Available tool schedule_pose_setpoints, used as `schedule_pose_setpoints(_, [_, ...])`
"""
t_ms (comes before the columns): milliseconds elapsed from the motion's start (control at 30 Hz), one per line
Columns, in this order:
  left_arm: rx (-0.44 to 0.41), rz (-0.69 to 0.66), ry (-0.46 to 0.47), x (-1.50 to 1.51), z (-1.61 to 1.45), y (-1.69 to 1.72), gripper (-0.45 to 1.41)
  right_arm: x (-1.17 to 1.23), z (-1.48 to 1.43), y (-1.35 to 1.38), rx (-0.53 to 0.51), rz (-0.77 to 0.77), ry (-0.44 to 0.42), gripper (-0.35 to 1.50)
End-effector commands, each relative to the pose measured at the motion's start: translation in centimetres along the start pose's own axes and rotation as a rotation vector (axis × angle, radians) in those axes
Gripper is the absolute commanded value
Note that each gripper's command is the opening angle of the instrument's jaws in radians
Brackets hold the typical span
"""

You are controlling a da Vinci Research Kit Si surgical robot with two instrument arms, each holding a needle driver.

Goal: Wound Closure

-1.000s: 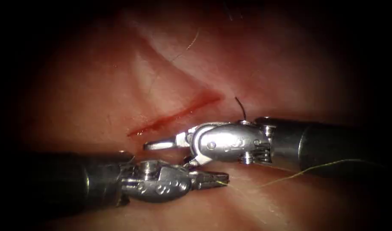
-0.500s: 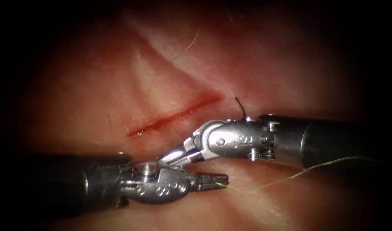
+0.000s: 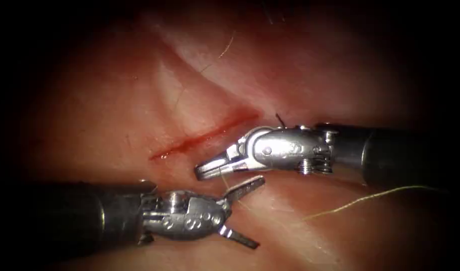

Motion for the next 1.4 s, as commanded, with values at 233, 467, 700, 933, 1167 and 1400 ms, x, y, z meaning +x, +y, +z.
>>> schedule_pose_setpoints(233, [0.040,-0.033,0.024,0.03,0.02,-0.05,1.21,-0.16,0.04,0.08,-0.016,0.001,-0.073,-0.35])
schedule_pose_setpoints(467, [0.087,-0.066,0.048,0.12,-0.14,-0.12,1.21,-0.34,-0.01,0.12,-0.063,0.025,-0.163,-0.35])
schedule_pose_setpoints(700, [0.119,-0.088,0.054,0.26,-0.24,-0.11,1.21,-0.58,-0.01,0.17,-0.118,0.055,-0.264,-0.35])
schedule_pose_setpoints(933, [0.157,-0.116,0.028,0.44,-0.27,-0.16,1.18,-0.80,0.16,0.12,-0.137,0.092,-0.447,-0.35])
schedule_pose_setpoints(1167, [0.181,-0.126,-0.025,0.47,-0.01,-0.15,1.16,-0.81,0.29,0.15,-0.141,0.127,-0.535,-0.35])
schedule_pose_setpoints(1400, [0.194,-0.110,-0.097,0.43,0.14,-0.16,1.16,-0.78,0.38,0.15,-0.133,0.132,-0.551,-0.35])
